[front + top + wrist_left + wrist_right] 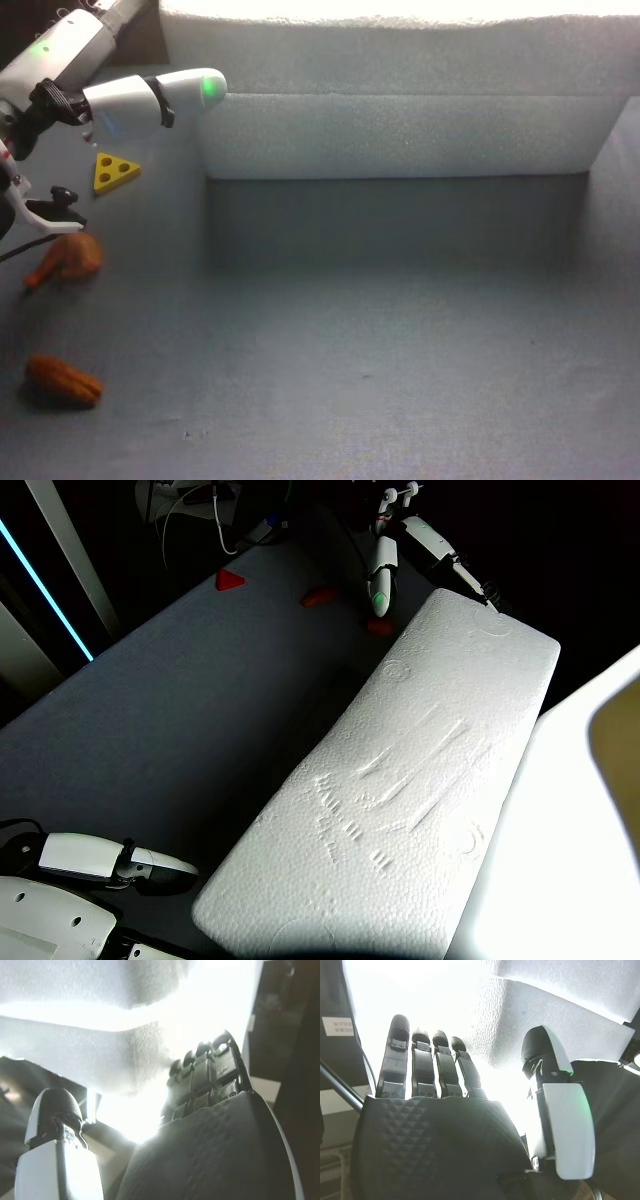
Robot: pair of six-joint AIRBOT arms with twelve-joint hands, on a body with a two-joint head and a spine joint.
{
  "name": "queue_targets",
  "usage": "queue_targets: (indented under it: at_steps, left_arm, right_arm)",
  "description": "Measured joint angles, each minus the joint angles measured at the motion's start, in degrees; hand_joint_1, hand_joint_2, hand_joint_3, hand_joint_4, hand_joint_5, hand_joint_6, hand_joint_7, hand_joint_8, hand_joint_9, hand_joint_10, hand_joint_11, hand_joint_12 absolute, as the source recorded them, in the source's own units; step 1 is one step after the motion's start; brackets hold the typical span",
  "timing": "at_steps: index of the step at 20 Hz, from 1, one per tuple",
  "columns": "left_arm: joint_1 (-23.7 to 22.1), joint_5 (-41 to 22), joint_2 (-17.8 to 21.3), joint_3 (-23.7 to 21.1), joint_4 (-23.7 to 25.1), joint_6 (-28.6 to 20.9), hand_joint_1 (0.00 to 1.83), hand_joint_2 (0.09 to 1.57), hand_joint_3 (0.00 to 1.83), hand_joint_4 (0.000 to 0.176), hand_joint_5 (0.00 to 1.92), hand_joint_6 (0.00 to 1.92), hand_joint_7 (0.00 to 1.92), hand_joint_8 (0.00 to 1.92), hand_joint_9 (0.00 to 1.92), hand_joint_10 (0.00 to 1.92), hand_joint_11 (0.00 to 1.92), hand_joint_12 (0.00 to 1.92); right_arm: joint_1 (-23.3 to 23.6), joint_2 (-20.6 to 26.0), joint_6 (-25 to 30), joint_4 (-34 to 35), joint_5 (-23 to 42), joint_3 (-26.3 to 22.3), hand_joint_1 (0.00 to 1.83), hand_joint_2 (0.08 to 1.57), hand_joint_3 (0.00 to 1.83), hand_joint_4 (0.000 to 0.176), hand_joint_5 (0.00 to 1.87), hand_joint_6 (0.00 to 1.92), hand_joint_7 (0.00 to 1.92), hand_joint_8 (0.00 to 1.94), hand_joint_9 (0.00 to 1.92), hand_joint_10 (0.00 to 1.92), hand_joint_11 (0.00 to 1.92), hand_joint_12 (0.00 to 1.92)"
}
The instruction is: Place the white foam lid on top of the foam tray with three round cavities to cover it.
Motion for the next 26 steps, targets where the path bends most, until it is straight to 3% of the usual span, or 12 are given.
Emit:
queue_targets:
  at_steps: [1, 4, 10, 17, 21, 26]
  left_arm:
    - [0.0, -0.5, 0.15, 0.02, 0.55, -0.02, 0.49, 1.05, 0.0, 0.0, 0.03, 0.0, 0.0, 0.0, 0.0, 0.0, 0.0, 0.0]
    - [-0.31, -0.7, 0.24, 0.17, 0.07, 0.02, 0.47, 1.02, 0.0, 0.0, 0.04, 0.01, 0.0, 0.0, 0.0, 0.0, 0.02, 0.01]
    - [-0.55, 0.57, -0.61, 1.46, -0.04, -0.04, 0.48, 1.04, 0.0, 0.0, 0.03, 0.0, 0.0, 0.0, 0.0, 0.0, 0.0, 0.0]
    - [-1.03, 3.65, -1.92, 3.19, -0.72, -0.09, 0.47, 1.03, 0.0, 0.017, 0.09, 0.02, 0.0, 0.0, 0.0, 0.0, 0.01, 0.01]
    - [-1.64, 4.63, -2.75, 4.37, -0.7, -0.07, 0.47, 1.05, 0.01, 0.0, 0.08, 0.01, 0.0, 0.0, 0.0, 0.0, 0.0, 0.01]
    - [-1.68, 5.6, -3.3, 5.07, -0.81, -0.13, 0.5, 1.05, 0.0, 0.0, 0.05, 0.0, 0.0, 0.0, 0.0, 0.0, 0.0, 0.01]
  right_arm:
    - [0.0, 0.02, 0.0, 0.02, 0.46, -0.09, 0.5, 1.22, 0.0, 0.0, 0.0, 0.0, 0.01, 0.0, 0.03, 0.02, 0.0, 0.46]
    - [1.22, 0.07, 0.0, -0.85, 0.87, -0.09, 0.53, 1.22, 0.0, 0.0, 0.0, 0.0, 0.0, 0.0, 0.0, 0.0, 0.0, 0.0]
    - [1.25, -0.28, 0.44, -1.31, 0.2, 0.57, 0.49, 1.25, 0.01, 0.0, 0.0, 0.0, 0.0, 0.0, 0.0, 0.0, 0.0, 0.0]
    - [1.64, -2.03, 0.46, -0.15, -1.2, 2.32, 0.45, 1.26, 0.01, 0.0, 0.0, 0.0, 0.0, 0.0, 0.0, 0.0, 0.02, 0.01]
    - [1.64, -2.89, 0.46, 0.68, -1.64, 3.15, 0.47, 1.27, 0.01, 0.0, 0.0, 0.0, 0.0, 0.0, 0.0, 0.0, 0.0, 0.02]
    - [1.64, -3.56, 0.46, 1.11, -2.1, 3.69, 0.44, 1.25, 0.0, 0.0, 0.0, 0.0, 0.0, 0.0, 0.0, 0.0, 0.0, 0.12]
